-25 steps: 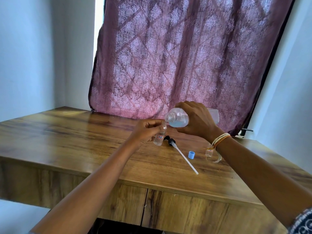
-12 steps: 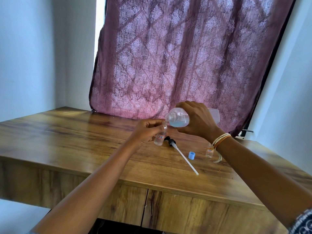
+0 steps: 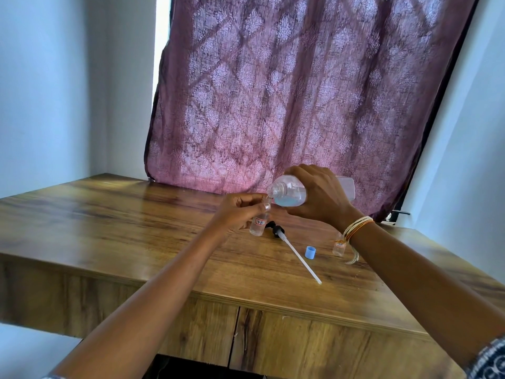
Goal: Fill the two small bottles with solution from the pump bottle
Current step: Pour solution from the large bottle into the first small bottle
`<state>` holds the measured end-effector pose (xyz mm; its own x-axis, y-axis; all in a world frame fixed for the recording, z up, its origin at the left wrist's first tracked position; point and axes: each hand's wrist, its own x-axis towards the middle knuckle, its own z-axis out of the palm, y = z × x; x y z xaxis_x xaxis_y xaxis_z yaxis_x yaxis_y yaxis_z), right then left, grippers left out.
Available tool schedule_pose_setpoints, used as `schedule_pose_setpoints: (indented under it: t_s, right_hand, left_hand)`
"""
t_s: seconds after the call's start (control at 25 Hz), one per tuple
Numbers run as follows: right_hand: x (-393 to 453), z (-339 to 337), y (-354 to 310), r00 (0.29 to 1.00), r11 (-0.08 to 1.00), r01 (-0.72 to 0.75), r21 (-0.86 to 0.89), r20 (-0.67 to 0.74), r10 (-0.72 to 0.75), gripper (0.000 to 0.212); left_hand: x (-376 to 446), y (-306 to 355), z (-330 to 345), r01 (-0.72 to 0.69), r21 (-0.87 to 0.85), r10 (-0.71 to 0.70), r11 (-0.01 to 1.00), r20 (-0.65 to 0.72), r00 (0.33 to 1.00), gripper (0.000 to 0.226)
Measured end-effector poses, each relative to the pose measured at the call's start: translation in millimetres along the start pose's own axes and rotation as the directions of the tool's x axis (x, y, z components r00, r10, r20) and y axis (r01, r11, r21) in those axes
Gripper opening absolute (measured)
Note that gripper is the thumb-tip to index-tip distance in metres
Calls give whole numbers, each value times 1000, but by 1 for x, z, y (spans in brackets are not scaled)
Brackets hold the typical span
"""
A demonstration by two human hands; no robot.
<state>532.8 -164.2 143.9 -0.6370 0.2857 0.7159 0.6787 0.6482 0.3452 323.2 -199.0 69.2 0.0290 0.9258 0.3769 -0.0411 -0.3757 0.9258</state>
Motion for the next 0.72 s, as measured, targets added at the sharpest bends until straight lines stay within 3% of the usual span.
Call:
schedule_pose_setpoints:
  t_s: [0.52, 0.72]
  right_hand:
    - [0, 4, -1, 1000, 1000, -25, 10, -3, 25, 61]
    - [1, 10, -5, 998, 991, -61, 115, -22, 64, 60]
  left_hand:
    - [-1, 0, -1, -11, -2, 12, 1000, 13, 1000, 27]
    - [0, 0, -3, -29, -9, 29, 1000, 10, 1000, 22]
